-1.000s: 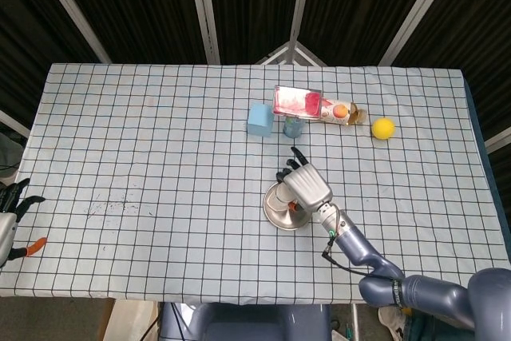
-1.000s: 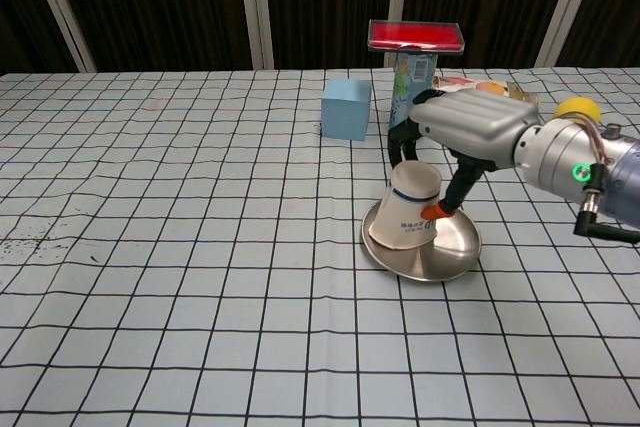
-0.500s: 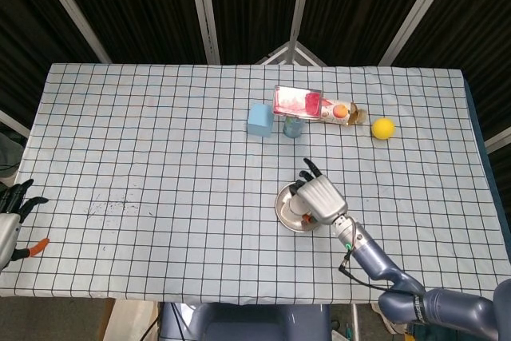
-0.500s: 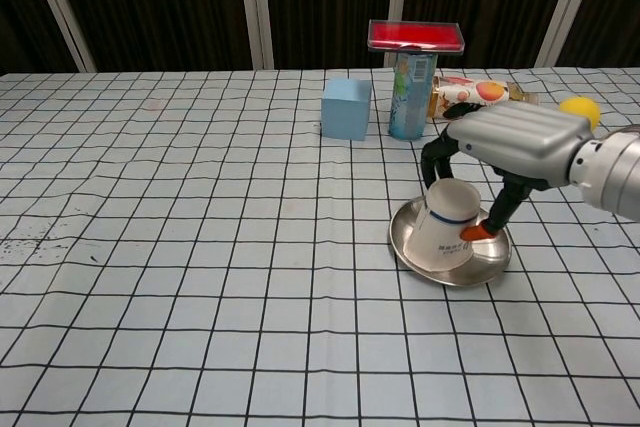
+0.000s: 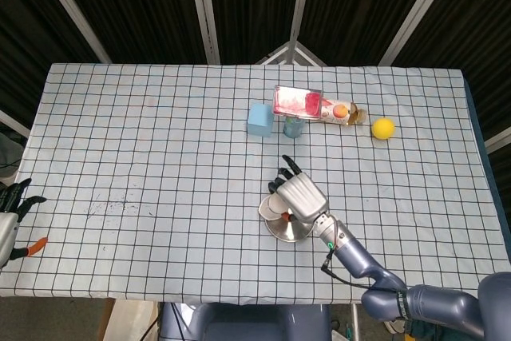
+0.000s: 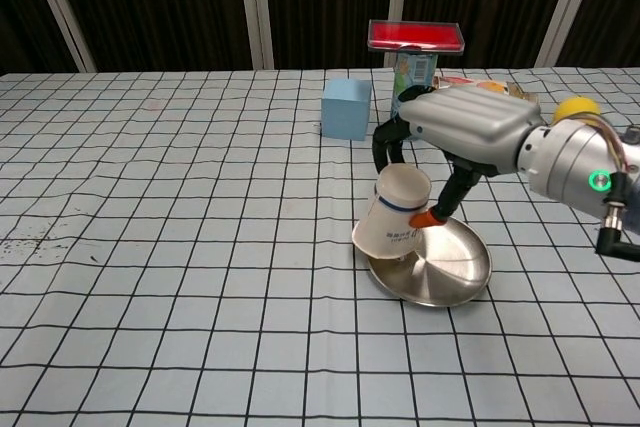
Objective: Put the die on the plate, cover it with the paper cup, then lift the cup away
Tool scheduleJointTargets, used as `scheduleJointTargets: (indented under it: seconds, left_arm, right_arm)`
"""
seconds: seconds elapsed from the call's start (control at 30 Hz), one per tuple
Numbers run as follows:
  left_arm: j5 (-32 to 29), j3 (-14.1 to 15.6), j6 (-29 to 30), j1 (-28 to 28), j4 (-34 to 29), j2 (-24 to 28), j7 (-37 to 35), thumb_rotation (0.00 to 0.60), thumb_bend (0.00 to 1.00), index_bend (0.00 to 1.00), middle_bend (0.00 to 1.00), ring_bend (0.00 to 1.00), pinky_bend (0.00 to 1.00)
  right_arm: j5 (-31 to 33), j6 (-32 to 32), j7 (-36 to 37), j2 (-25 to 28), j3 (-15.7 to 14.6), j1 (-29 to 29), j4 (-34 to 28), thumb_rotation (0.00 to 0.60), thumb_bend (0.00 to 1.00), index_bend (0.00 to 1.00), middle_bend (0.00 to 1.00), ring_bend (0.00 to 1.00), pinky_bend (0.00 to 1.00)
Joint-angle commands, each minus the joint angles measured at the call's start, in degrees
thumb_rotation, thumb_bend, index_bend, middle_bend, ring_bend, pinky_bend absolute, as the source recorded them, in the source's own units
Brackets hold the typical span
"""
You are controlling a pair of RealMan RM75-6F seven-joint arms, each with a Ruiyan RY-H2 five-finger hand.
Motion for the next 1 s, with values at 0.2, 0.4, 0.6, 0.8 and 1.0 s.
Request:
scheduleJointTargets:
  seconds: [0.2,0.4,0.6,0.8,1.0]
  left_arm:
    - [-0.29,-0.08,-0.09,-0.06,-0.08,-0.10,0.39,0.600,0.30,0.25,0.00,0.00,0.02]
    - [-0.45,0.03,-0.19,-0.09,-0.37,-0.54,1.80,0.600,0.30,0.25,0.00,0.00,0.02]
    - [-0.65,0.11,-0.38,-0.18,-0.74,-0.81,2.95,0.600,0.30,0.25,0.00,0.00,0.02]
    - [-1.09,-0.09,-0.17,-0.09,-0.83,-0.92,3.18,0.600,0.30,0.25,0.00,0.00,0.02]
    - [-1.11,0.00,-0.68,-0.35,-0.88,-1.05,3.64,0.600,0.30,0.25,0.00,0.00,0.02]
  right_arm:
    - [2.67,1.87,1.07,1.18,2.67,-0.65,7.34,0.600,0.37,0.62,0.50,0.25,0.00]
    - [5.37,0.57,1.64,6.43,2.29,-2.63,9.09,0.600,0.37,0.62,0.50,0.25,0.00]
    - [5.95,-0.12,1.64,7.19,1.26,-3.47,13.30,0.600,0.37,0.62,0.50,0.25,0.00]
    - [7.12,-2.27,3.70,6.92,0.33,-4.25,16.74,0.600,0.37,0.62,0.50,0.25,0.00]
    - [7.27,-3.98,6.18,7.05,-0.04,-4.44,17.31,0.600,0.34,0.60,0.50,0.25,0.00]
